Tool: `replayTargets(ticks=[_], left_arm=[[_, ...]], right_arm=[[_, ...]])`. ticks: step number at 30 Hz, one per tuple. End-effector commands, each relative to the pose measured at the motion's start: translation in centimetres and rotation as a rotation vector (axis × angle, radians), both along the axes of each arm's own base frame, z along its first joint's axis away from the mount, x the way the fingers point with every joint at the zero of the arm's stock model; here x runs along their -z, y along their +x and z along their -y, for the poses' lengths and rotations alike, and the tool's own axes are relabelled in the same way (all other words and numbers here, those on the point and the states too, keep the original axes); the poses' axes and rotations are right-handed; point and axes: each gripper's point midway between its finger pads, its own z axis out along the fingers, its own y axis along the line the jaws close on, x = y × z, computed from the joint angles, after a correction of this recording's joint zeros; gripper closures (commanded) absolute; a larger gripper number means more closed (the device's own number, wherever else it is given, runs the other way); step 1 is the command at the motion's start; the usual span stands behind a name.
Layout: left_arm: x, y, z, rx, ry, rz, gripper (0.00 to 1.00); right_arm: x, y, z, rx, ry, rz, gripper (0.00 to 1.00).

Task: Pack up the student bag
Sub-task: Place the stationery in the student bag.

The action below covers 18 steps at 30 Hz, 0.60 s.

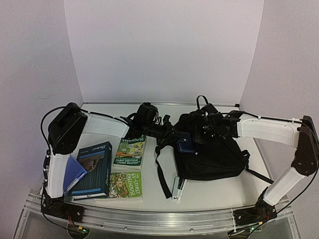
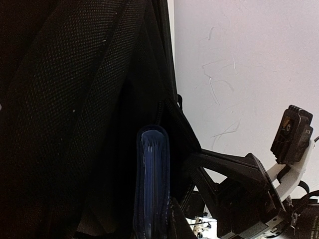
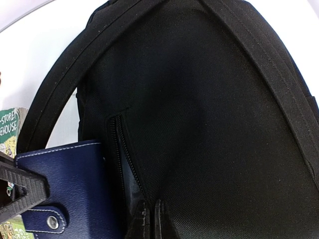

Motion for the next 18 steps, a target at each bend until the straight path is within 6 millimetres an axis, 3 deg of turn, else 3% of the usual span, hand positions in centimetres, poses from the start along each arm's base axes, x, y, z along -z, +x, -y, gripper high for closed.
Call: replayTargets(ticks=[1, 12, 18], left_arm=[[-0.4, -0.7, 1.3, 0.051, -0.018, -0.001, 1.0], [0.1, 0.5, 3.3, 0.055, -0.066, -0.008, 1.0], [-0.9, 1.2, 4.5, 0.05, -0.116, 0.001, 1.0]], right_arm=[[-3.9, 1.2, -1.0, 0.018, 0.106, 0.117, 1.0], [-3.7, 1.3, -1.6, 0.007, 0.135, 0.112, 1.0], [-2.9, 1.3, -1.9, 0.008, 0.142, 0.101, 1.0]])
